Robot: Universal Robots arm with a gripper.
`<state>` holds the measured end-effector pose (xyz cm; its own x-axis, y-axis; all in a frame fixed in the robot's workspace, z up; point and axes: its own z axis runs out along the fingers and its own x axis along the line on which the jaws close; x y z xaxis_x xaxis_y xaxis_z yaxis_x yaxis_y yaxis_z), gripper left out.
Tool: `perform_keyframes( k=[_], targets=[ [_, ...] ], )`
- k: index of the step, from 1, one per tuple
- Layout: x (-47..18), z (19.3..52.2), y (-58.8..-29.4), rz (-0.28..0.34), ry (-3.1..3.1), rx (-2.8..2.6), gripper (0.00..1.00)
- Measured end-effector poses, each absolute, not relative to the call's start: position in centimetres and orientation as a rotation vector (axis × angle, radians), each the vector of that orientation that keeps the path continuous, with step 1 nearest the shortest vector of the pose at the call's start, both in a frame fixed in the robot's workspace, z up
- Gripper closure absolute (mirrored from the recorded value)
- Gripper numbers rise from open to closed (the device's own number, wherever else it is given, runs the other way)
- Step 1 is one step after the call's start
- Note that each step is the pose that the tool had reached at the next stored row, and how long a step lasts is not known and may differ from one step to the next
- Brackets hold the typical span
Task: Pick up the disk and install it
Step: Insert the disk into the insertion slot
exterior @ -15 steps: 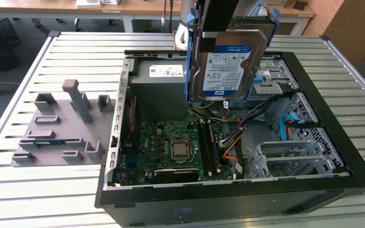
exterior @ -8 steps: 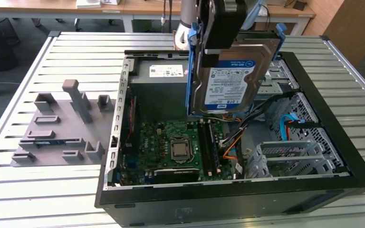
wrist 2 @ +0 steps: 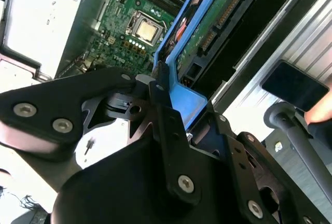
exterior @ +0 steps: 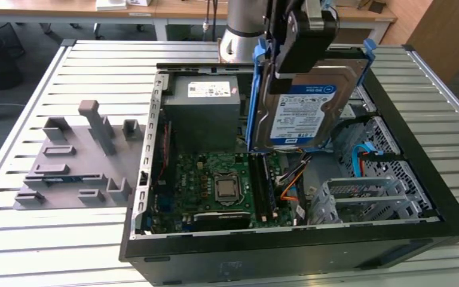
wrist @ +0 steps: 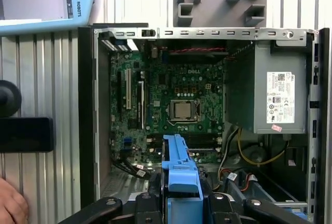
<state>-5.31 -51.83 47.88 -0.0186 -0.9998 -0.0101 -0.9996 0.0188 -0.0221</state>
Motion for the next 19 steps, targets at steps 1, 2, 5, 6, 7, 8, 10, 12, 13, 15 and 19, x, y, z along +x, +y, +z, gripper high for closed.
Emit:
perform_keyframes(
  k=[1, 2, 5, 6, 7, 8, 10, 12, 13, 15, 19],
  targets=[
    [-5.2, 47.8, -52.0, -0.014, 2.226, -2.185, 0.64],
    [-5.2, 47.7, -52.3, -0.013, 2.226, -2.185, 0.64],
    [-5.2, 47.4, -53.4, -0.013, 2.226, -2.185, 0.64],
    [-5.2, 47.4, -53.8, -0.013, 2.226, -2.185, 0.64],
    [-5.2, 47.3, -54.0, -0.012, 2.227, -2.185, 0.64],
    [-5.1, 47.3, -54.2, -0.009, 2.228, -2.187, 0.64],
    [-4.8, 47.3, -54.2, 0.001, 2.233, -2.191, 0.64],
    [-4.5, 47.3, -54.3, 0.01, 2.237, -2.196, 0.64],
    [-4.3, 47.3, -54.3, 0.014, 2.239, -2.197, 0.64],
    [-4.2, 47.3, -54.3, 0.015, 2.24, -2.198, 0.64],
    [-4.2, 47.3, -54.3, 0.015, 2.24, -2.198, 0.64]
  ],
)
